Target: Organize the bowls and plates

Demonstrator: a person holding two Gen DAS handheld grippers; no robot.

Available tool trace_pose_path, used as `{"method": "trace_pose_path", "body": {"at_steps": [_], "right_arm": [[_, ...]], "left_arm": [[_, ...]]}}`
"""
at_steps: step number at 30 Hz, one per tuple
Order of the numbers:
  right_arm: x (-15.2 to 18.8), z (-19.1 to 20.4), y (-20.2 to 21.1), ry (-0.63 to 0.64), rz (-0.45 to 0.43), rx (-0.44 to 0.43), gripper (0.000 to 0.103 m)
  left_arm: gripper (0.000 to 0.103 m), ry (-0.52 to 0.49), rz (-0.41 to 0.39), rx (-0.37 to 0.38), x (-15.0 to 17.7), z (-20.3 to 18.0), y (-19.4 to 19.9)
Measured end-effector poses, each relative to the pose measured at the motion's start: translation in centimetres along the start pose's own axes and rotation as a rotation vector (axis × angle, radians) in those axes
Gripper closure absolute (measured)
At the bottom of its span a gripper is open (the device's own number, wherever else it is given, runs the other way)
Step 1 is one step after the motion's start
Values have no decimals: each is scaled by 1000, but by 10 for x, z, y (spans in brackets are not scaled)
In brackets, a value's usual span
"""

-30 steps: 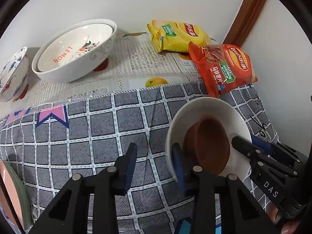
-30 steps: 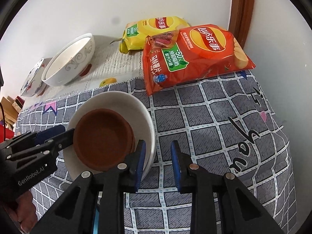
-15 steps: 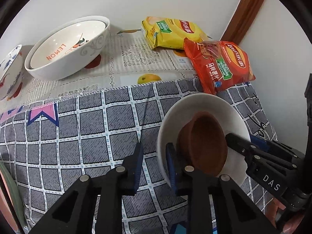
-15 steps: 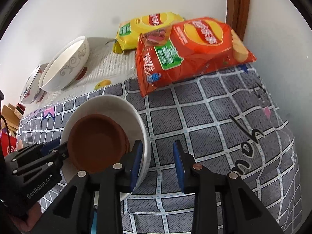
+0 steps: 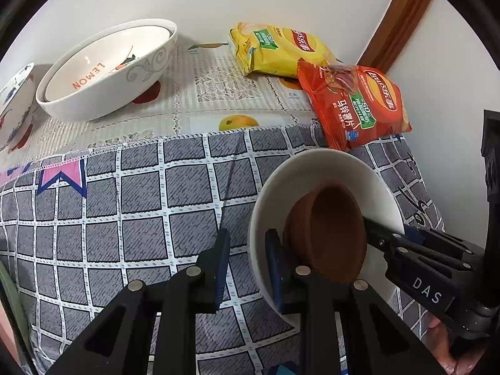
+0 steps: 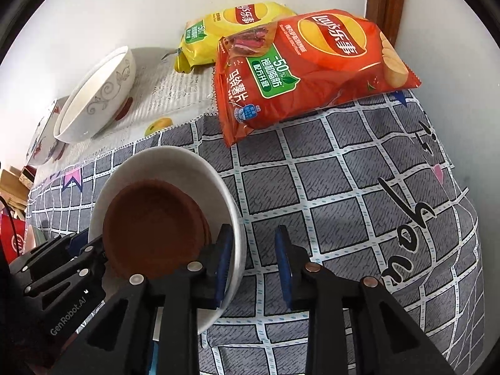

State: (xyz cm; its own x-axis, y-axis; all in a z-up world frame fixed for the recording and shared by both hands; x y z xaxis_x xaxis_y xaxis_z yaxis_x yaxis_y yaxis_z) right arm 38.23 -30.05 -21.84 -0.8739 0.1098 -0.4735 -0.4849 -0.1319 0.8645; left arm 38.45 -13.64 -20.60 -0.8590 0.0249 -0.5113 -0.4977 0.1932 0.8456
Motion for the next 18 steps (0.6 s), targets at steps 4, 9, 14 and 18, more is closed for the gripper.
{"method": "trace_pose_path", "body": {"at_steps": [4, 9, 14, 18], "right_arm": [[0, 1, 0, 8, 2, 1, 76], [0, 0, 2, 5, -16, 0, 77], [3, 1, 6, 2, -50, -5, 79], [4, 1, 7, -2, -60, -1, 79]], "left_arm": [[82, 4, 5, 9, 1, 0, -3], [85, 15, 8, 26, 1, 1, -3], [90, 10, 1, 34, 2, -1, -3], [90, 6, -3, 36, 2, 0, -3]]}}
Point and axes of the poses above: each gripper's, at about its wrist camera, not at the fingertips, and y roughly against the way its jaws point, z to its left, x to its underside, the point moved 3 cm from there along -y, roughly the way its jaws point, and after that the axes turned 7 degrees about -z, right-handed, at the moved point
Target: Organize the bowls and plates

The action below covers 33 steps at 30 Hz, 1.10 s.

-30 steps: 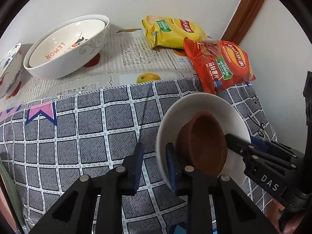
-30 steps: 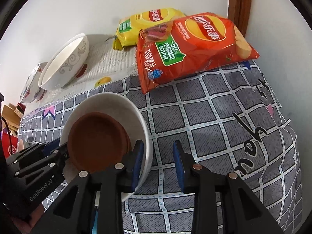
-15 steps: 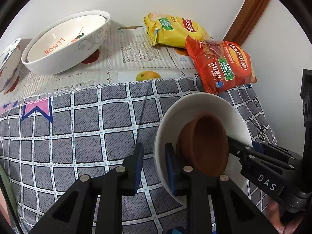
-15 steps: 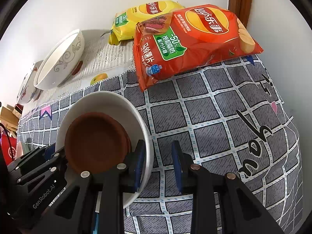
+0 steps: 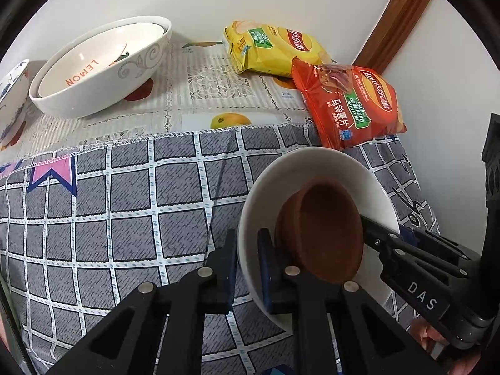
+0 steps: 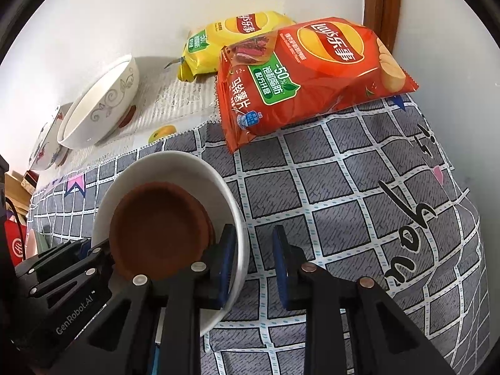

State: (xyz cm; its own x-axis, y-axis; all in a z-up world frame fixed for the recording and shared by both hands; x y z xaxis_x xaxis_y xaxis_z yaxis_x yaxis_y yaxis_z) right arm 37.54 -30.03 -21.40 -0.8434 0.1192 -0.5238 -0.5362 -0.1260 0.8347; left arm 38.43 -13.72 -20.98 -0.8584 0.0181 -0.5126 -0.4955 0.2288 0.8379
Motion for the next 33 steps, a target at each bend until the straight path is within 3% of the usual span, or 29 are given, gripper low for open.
{"method": "trace_pose_path", "body": {"at_steps": [4, 11, 26, 33], "right_arm": [[-1, -1, -1, -27, 5, -3, 81], [-3, 4, -4, -50, 20, -33, 94], [1, 7, 11, -78, -16, -11, 94], [2, 22, 34, -69, -41, -23, 94]], "left_arm": [[90, 2, 15, 5, -1, 0, -1], [90, -15, 24, -5, -1, -1, -2], [92, 3, 14, 33, 2, 4, 10], [92, -10, -26, 15, 4, 10, 43]]}}
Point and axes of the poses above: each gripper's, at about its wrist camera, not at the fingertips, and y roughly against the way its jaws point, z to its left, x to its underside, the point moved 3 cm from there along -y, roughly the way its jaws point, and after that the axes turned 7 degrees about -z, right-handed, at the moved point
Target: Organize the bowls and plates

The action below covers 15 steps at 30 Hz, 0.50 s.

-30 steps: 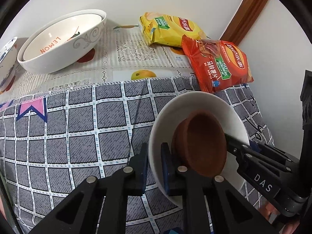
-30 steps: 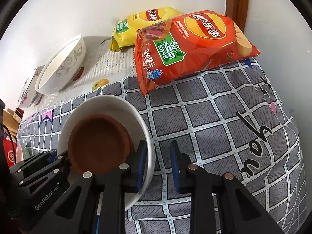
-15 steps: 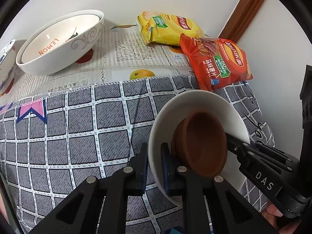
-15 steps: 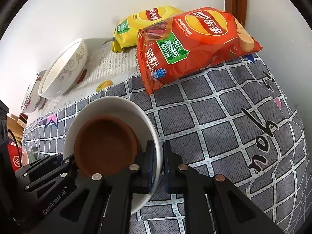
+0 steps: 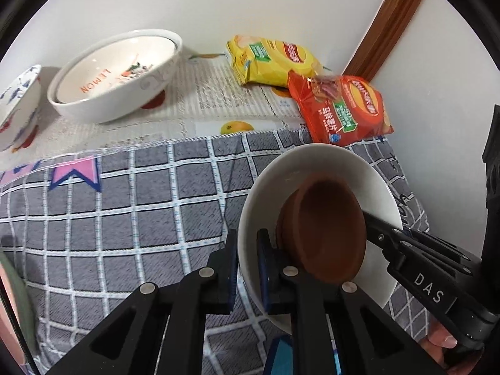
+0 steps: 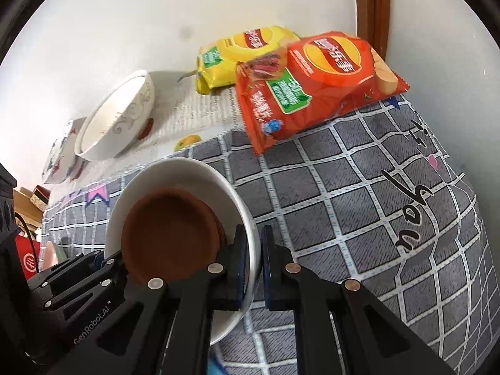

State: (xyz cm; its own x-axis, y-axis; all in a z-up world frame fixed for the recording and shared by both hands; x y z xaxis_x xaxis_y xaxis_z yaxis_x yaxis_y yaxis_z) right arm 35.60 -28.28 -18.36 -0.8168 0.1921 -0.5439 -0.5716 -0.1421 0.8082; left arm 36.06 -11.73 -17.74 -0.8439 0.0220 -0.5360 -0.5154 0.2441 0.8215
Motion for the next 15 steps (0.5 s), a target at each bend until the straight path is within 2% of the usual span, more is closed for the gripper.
{"method": "trace_pose_path", "body": {"at_steps": [15], "right_arm": [[18, 54, 60, 16, -39, -40, 94]], "left_arm": [[91, 21, -48, -16, 9, 29, 72]]}}
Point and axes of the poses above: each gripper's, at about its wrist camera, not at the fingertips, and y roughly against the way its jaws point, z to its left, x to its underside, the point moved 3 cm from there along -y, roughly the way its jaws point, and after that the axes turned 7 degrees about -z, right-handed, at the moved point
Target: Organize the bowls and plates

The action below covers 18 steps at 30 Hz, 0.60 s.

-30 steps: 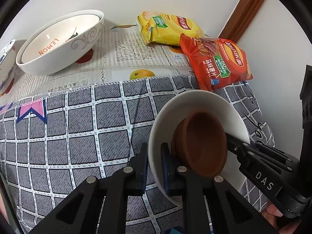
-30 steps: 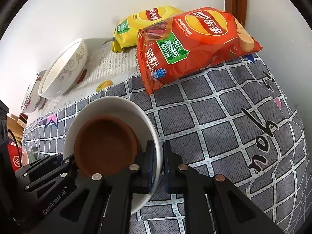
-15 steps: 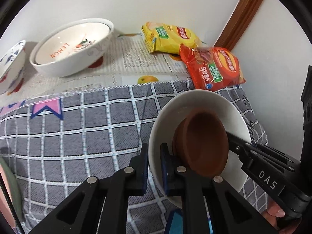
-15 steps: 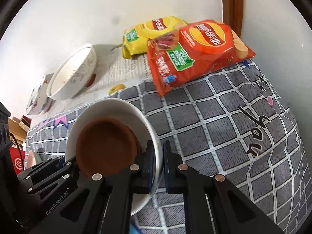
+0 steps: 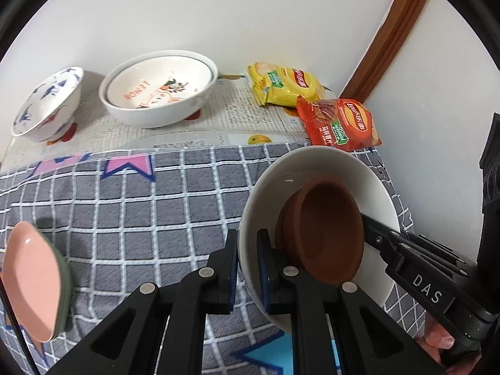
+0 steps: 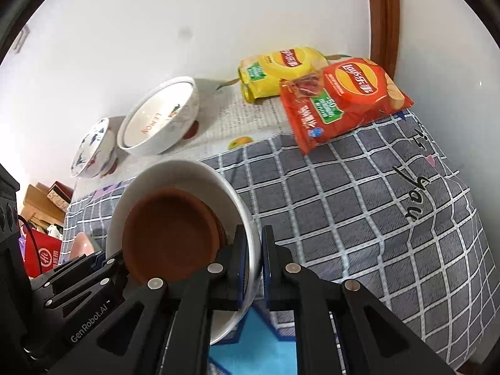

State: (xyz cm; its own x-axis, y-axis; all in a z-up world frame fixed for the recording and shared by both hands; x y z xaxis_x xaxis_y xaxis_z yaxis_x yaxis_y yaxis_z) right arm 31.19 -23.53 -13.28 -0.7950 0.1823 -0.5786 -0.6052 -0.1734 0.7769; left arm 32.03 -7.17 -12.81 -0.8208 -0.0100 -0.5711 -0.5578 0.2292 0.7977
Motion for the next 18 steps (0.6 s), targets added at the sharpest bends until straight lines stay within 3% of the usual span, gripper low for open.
{"method": "trace_pose_path", "body": {"at_steps": [18], "right_arm": [[25, 86, 7, 72, 9, -66, 94]], "left_arm": [[91, 55, -46, -64, 17, 72, 52]]}}
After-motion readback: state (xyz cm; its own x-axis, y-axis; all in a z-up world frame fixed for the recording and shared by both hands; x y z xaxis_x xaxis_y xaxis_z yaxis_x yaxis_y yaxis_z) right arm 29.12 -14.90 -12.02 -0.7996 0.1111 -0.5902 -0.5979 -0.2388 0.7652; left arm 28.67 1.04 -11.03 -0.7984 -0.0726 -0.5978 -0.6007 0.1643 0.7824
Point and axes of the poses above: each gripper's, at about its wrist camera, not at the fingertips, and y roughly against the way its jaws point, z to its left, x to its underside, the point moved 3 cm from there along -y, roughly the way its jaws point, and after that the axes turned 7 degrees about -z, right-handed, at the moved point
